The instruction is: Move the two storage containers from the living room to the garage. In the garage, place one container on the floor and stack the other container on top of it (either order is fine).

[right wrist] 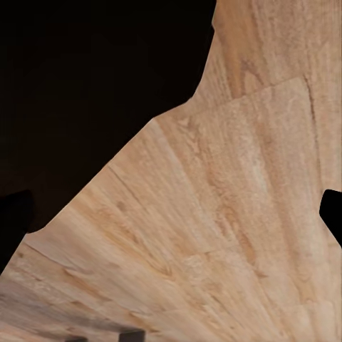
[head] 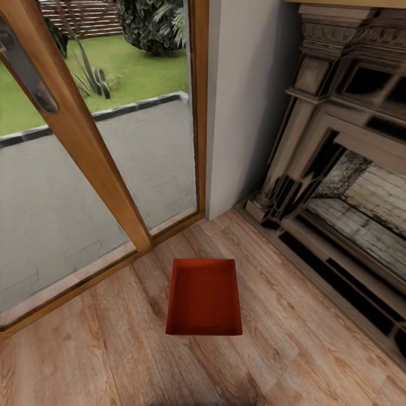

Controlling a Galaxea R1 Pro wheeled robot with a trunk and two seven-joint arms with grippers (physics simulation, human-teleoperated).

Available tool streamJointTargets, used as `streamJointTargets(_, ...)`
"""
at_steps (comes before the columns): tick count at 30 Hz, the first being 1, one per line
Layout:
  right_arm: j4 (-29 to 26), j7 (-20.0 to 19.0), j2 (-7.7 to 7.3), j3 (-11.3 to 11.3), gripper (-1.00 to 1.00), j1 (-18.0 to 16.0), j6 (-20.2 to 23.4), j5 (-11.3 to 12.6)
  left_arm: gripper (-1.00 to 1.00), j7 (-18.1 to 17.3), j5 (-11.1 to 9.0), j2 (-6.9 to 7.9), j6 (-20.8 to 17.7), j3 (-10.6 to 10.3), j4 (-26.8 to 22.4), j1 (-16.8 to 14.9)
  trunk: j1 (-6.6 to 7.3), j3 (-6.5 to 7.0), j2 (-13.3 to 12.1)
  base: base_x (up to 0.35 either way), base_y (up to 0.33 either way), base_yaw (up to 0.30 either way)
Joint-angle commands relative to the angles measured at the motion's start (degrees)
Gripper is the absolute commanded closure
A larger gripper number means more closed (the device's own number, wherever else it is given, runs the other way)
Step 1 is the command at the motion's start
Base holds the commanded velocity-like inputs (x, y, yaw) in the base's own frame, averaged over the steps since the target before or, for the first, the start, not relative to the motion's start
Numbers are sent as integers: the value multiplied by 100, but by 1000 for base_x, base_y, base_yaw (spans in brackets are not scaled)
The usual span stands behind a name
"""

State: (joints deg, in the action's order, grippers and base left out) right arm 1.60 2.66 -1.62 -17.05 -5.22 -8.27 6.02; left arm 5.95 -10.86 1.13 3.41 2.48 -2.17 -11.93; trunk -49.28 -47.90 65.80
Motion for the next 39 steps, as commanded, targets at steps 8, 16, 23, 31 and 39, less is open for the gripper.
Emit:
streamJointTargets(8,16,-41,-35,-36,-100,-5,-41,71,-100,11,-51,-4,20,24,25,-2,-176,-147,324,0,0,0)
streamJointTargets(16,19,-63,-48,-41,-100,-5,-39,66,-100,11,-55,0,20,24,65,-2,-352,-291,645,0,0,0)
streamJointTargets(23,17,-56,-54,-36,-100,-5,-43,74,-100,11,-51,1,20,24,68,-2,-506,-416,926,0,0,0)
streamJointTargets(31,17,-55,-57,-35,-100,-5,-44,75,-100,11,-48,1,20,22,68,-2,-682,-560,1247,0,0,0)
streamJointTargets(39,17,-55,-56,-35,-100,-5,-44,75,-100,13,-49,5,20,24,76,-2,-857,-704,1568,0,0,0)
